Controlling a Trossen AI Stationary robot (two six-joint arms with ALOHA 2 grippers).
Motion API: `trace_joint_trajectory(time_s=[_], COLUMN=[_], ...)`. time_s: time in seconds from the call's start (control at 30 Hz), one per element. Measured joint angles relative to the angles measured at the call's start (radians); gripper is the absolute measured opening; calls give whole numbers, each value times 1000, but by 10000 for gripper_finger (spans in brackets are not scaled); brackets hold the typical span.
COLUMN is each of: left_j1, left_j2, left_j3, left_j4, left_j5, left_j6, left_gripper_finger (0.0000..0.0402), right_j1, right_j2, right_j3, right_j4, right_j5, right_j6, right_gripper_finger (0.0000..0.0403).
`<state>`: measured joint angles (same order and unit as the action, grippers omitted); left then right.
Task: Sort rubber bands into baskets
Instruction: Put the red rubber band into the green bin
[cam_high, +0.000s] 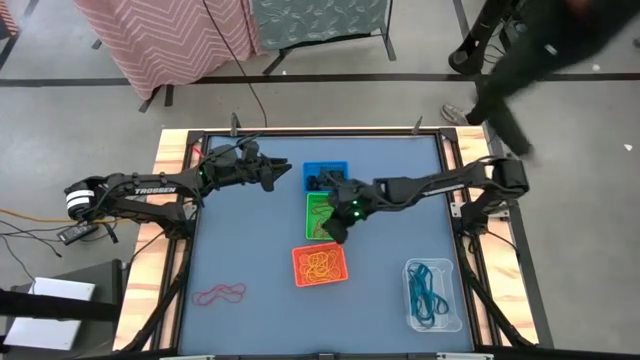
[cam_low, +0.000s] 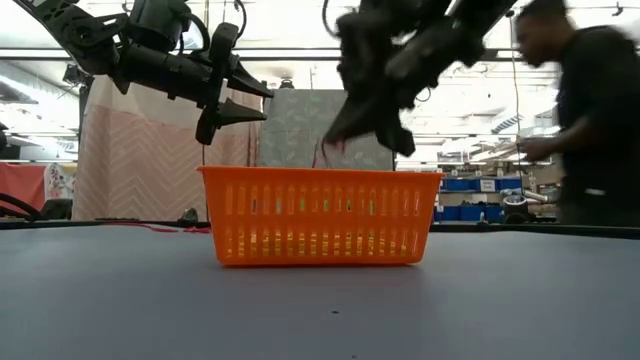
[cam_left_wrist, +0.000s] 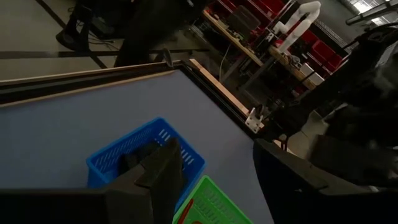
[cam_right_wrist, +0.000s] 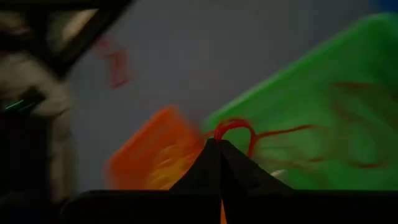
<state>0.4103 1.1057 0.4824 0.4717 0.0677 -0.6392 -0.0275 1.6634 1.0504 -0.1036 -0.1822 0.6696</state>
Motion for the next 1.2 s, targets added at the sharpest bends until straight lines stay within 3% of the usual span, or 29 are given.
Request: trace_joint_trajectory(time_s=[0.2,0.4,0.6,0.73,0.87,1.2], left_j1=[0,0,0,0,0,0], left_j2=[0,0,0,0,0,0], left_j3=[0,0,0,0,0,0], left_j4=[0,0,0,0,0,1], left_j5=[-1,-1,-5,-5,-5,-5], left_j6=[0,-1,5,5,5,6], left_gripper_finger=[201,201,201,201,201,201], right_j1=[-39,-51,-65,-58,-58,-47], right_j2=[70,63,70,70,70,61], right_j3=[0,0,0,0,0,70], right_j4=[-9,-127,-53,-36,-41,-89], right_j5=[112,364,203,162,96,109], right_j6=[10,41,29,29,39,-153], right_gripper_finger=[2,2,5,22,72,280])
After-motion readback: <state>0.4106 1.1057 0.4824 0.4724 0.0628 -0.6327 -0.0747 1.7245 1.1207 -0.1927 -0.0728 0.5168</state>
